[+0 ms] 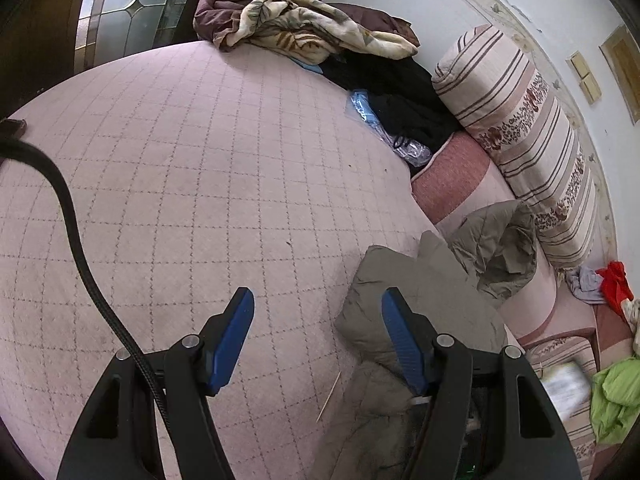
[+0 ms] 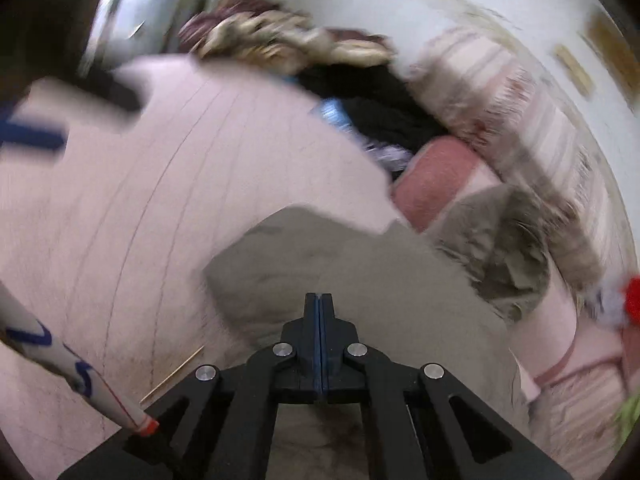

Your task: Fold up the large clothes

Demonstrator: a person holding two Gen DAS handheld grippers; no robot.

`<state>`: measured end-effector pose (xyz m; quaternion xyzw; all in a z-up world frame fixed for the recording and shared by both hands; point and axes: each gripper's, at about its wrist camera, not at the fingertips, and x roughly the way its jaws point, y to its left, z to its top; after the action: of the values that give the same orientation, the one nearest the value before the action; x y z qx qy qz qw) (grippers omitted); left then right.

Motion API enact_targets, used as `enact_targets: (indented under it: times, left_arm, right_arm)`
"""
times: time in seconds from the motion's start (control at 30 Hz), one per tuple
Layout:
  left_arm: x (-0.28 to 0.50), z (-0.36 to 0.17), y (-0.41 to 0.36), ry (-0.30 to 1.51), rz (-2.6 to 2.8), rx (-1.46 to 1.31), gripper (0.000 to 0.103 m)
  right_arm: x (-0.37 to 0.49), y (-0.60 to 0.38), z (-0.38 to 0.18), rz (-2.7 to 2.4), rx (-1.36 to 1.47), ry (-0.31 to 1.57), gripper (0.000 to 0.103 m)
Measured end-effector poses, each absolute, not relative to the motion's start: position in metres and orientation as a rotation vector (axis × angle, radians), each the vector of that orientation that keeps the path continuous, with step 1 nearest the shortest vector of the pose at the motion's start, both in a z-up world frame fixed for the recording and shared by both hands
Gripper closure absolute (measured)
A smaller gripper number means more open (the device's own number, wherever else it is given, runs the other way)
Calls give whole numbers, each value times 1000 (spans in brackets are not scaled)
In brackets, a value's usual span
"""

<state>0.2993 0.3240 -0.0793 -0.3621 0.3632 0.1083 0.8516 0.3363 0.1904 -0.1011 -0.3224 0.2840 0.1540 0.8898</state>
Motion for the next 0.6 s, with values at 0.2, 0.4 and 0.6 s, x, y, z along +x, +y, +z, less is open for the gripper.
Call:
enact_targets:
  times: [0.2, 0.4, 0.6]
  left_arm:
    - [308, -85, 303, 805, 191, -730, 38]
    - [353, -127, 291, 936, 69, -804, 30]
    - [379, -182, 286, 985, -80, -1045, 30]
  right_arm:
    - [362, 114, -41, 250, -455, 637, 103]
    - [339, 56, -49, 258, -385, 723, 47]
    - [325, -13, -59, 219, -194, 806, 47]
